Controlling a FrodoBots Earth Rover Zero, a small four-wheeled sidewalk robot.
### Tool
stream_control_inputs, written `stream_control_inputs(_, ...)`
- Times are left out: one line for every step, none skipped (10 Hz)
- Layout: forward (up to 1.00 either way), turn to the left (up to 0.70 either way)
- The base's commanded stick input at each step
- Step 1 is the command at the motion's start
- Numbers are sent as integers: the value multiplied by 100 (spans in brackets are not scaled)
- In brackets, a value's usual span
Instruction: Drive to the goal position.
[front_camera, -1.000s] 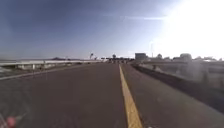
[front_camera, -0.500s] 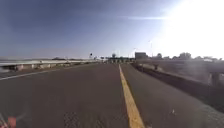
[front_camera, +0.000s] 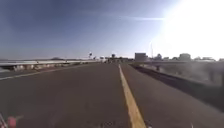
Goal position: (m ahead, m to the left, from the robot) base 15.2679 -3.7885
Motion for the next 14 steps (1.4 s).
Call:
stream_control_inputs(70,0)
stream_control_inputs(70,0)
stream_control_inputs(70,0)
stream_control_inputs(70,0)
stream_control_inputs(70,0)
stream_control_inputs(70,0)
stream_control_inputs(70,0)
stream_control_inputs(70,0)
stream_control_inputs(70,0)
stream_control_inputs(70,0)
stream_control_inputs(70,0)
stream_control_inputs(70,0)
stream_control_inputs(70,0)
stream_control_inputs(70,0)
